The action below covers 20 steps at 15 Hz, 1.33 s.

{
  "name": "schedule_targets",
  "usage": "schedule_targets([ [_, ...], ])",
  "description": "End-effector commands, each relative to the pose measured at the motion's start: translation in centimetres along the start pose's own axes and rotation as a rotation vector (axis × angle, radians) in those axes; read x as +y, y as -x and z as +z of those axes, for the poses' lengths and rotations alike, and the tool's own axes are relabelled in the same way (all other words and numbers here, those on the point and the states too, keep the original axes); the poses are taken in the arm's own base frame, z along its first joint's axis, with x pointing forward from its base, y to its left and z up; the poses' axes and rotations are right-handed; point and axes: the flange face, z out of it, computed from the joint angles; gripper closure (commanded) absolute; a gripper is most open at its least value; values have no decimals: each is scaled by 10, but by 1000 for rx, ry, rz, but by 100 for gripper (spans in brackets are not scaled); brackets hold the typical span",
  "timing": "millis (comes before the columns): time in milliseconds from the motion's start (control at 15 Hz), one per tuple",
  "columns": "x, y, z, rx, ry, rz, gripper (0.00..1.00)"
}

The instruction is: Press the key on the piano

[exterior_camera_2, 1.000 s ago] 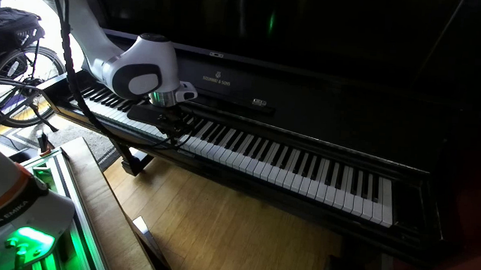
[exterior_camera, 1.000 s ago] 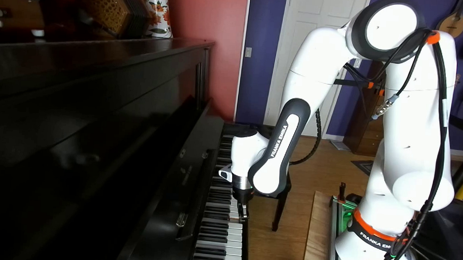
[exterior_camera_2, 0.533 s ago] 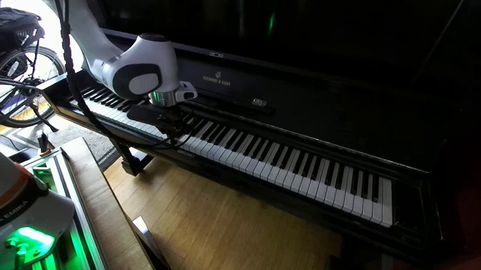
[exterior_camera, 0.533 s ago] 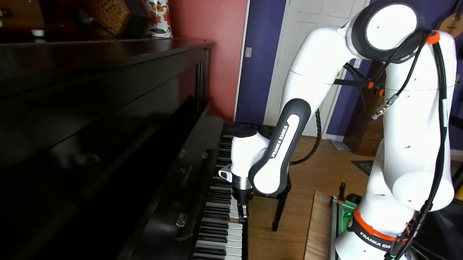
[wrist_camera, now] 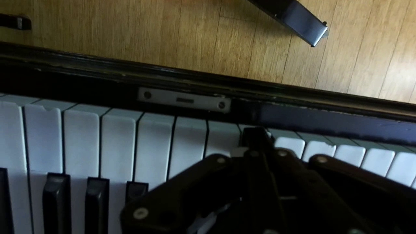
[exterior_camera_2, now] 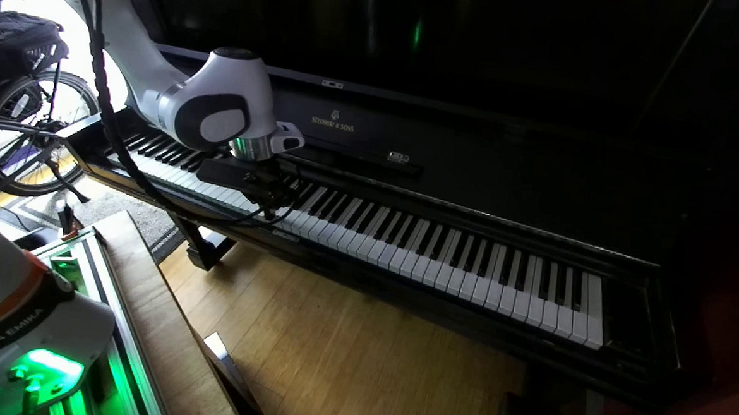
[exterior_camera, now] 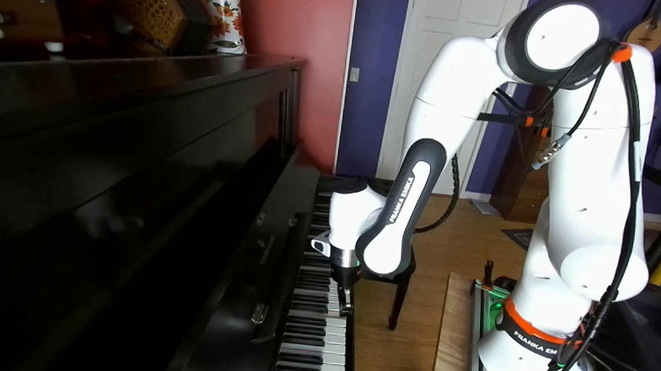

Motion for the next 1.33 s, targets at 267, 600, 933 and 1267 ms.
schedule_targets([
  [267,1,1,-27,18,44,11,100],
  [600,2,0,-45,24,74,9,73],
  [933,1,1,-62,26,96,21,38],
  [1267,-2,3,-77,32,105,34,1],
])
